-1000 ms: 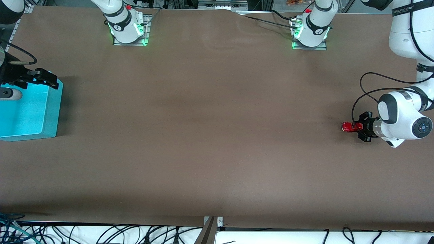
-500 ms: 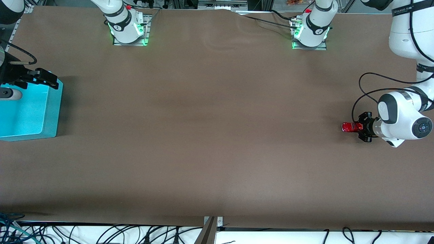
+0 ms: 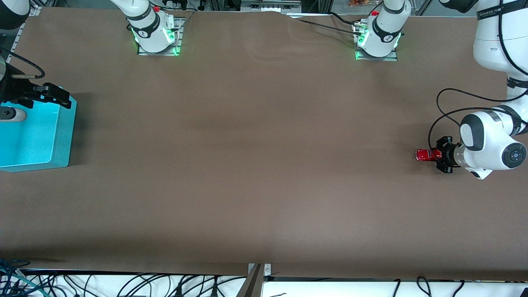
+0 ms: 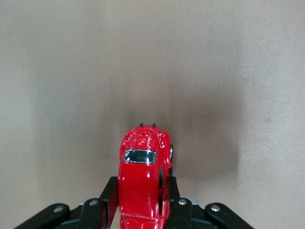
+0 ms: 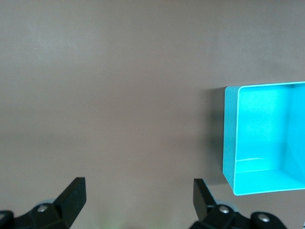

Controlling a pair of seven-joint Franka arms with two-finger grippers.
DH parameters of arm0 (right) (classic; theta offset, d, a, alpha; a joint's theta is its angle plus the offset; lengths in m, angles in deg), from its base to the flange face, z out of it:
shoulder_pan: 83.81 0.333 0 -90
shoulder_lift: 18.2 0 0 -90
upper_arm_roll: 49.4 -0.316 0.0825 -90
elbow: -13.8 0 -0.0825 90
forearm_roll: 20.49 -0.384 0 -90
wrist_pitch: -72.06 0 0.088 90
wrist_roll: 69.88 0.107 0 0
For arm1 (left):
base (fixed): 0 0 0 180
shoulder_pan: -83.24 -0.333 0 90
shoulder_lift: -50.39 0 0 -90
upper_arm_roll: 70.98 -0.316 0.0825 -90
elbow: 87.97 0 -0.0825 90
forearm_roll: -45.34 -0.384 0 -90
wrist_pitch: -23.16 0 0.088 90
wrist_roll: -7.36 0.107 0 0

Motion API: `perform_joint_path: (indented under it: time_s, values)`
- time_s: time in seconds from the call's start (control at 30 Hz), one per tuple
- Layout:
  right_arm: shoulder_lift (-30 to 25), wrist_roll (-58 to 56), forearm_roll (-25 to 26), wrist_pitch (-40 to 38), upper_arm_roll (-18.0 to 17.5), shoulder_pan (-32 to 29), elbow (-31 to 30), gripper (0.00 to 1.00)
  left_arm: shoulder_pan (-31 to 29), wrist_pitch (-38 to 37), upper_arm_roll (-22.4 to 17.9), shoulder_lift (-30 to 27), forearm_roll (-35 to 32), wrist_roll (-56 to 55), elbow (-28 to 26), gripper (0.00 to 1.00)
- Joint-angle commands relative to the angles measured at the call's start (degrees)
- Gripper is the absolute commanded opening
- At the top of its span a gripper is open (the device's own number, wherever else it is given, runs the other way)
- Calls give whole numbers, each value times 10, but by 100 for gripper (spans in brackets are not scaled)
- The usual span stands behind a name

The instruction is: Wind red beetle toy and store in blue box

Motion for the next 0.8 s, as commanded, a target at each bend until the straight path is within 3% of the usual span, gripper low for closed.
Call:
perform_joint_path:
  time_s: [0.0, 0.17, 0.77]
  values:
    - [6, -8, -6, -5, -2, -3, 15, 100, 0, -9, -3, 14, 17, -3, 21, 64]
    - [6, -8, -7, -5, -2, -3, 15, 100, 1, -9, -3, 14, 17, -7, 22, 78]
    - [6, -8, -6, -5, -2, -3, 15, 100, 4, -9, -2, 14, 7, 3, 24, 77]
